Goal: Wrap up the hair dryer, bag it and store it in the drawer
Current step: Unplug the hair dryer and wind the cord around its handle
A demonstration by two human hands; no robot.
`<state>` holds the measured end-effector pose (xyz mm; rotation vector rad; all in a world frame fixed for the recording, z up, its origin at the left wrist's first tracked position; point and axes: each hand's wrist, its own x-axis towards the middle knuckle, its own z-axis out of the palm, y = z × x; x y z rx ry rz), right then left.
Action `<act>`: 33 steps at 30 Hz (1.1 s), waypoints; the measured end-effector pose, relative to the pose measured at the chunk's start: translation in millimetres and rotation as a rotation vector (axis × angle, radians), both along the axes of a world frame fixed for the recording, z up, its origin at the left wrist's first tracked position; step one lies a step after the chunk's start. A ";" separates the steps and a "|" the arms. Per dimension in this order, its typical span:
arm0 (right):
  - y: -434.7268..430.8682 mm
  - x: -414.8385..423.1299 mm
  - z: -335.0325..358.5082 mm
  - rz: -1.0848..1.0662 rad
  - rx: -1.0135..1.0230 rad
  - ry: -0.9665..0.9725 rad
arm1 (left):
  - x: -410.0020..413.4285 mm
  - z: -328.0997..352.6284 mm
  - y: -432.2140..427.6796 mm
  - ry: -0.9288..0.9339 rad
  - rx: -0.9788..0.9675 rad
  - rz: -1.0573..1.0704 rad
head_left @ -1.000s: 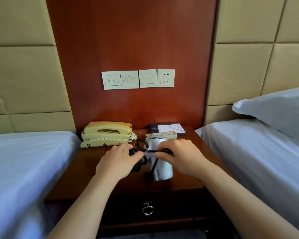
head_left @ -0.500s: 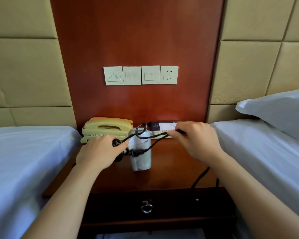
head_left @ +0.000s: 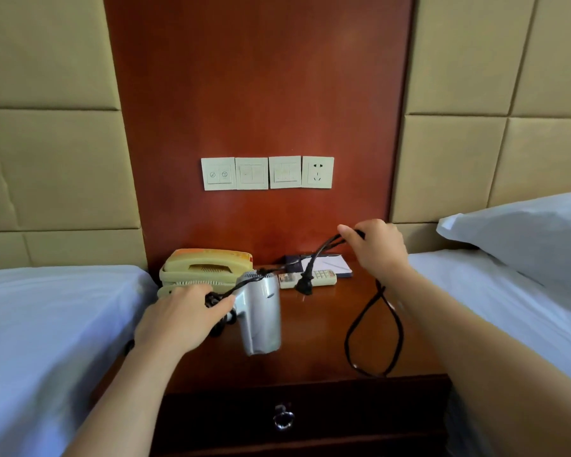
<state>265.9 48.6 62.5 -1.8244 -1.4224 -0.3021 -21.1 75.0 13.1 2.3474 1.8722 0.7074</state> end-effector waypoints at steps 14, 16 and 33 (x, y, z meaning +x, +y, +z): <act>57.7 6.6 22.6 -0.151 0.013 -0.040 | 3.1 1.5 6.4 -0.099 -0.012 -0.004; 67.9 6.7 6.3 -0.195 -0.044 -0.055 | 7.4 -2.5 8.1 -0.066 -0.018 0.000; 122.0 -18.5 -64.6 -0.001 -0.135 -0.481 | 32.9 -7.3 20.0 0.093 0.002 0.219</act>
